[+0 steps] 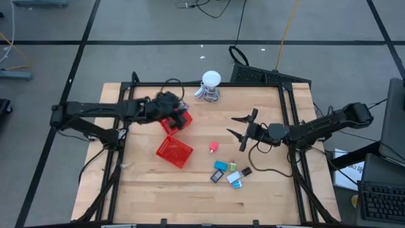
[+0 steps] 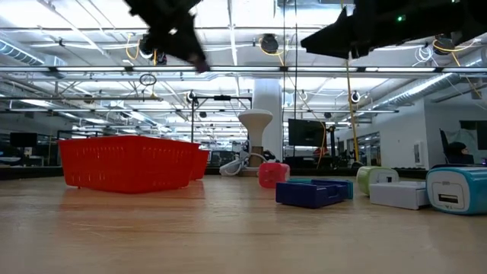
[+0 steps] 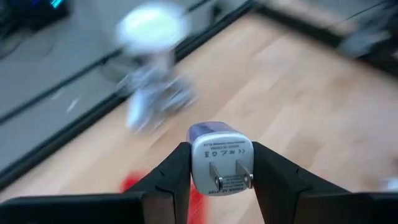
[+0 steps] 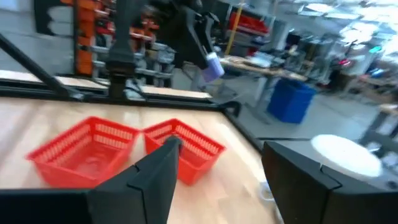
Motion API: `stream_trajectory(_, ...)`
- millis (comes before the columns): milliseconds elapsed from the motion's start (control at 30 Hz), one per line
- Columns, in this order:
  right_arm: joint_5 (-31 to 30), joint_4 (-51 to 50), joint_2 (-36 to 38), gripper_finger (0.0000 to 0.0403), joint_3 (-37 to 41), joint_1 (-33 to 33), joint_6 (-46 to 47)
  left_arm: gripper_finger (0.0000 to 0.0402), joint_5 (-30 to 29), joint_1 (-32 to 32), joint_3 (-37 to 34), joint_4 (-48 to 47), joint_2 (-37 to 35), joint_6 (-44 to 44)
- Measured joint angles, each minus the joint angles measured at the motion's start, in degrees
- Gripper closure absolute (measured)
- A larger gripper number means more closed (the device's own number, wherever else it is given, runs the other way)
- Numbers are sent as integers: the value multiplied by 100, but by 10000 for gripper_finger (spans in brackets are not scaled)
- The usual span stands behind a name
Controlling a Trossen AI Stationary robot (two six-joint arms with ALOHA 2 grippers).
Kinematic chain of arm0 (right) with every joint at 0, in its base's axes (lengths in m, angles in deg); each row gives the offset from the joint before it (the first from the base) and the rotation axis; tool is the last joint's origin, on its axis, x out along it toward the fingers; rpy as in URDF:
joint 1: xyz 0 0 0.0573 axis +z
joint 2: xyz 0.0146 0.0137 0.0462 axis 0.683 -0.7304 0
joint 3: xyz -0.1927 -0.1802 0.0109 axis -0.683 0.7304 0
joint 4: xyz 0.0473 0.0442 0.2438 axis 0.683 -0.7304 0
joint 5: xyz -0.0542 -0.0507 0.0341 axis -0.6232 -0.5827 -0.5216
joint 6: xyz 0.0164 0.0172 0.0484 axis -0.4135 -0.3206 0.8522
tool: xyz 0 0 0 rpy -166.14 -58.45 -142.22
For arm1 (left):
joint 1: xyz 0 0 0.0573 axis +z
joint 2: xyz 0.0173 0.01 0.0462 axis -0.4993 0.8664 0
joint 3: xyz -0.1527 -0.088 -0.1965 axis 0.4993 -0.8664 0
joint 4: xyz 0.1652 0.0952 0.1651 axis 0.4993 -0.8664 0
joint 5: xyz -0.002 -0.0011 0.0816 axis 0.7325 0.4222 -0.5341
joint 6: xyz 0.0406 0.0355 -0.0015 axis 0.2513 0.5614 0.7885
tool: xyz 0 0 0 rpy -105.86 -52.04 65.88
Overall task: Pick & Place Office items
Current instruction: Put the dark blue charger adapter into the top red basket
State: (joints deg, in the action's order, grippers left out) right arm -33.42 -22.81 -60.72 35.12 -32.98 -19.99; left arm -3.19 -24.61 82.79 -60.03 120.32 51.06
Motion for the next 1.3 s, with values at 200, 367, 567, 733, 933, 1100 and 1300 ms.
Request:
stream_trajectory(200, 558, -364, 259, 199, -1, -192, 394, 268, 38, 528, -36, -1865, -164, -800)
stream_trajectory(367, 566, -425, 159, 202, -2, -302, 541, 268, 776, 875, -38, -1769, 331, -777)
stream_trajectory(567, 704, -441, 73, 202, -1, -392, 568, 268, 1627, 1179, -36, -894, 1187, -388)
stream_trajectory(733, 719, -468, 75, 202, -2, -403, 651, 268, 1701, 1442, -36, -800, 1791, -347)
stream_trajectory(933, 717, -520, 75, 204, -2, -403, 651, 268, 1896, 1665, -36, -657, 2201, -272)
stream_trajectory(1100, 712, -583, 75, 203, -2, -403, 653, 268, 1899, 1783, -36, -574, 2418, -244)
stream_trajectory(1300, 700, -583, 75, 204, -2, -403, 653, 268, 1959, 1859, -36, -439, 2537, -237)
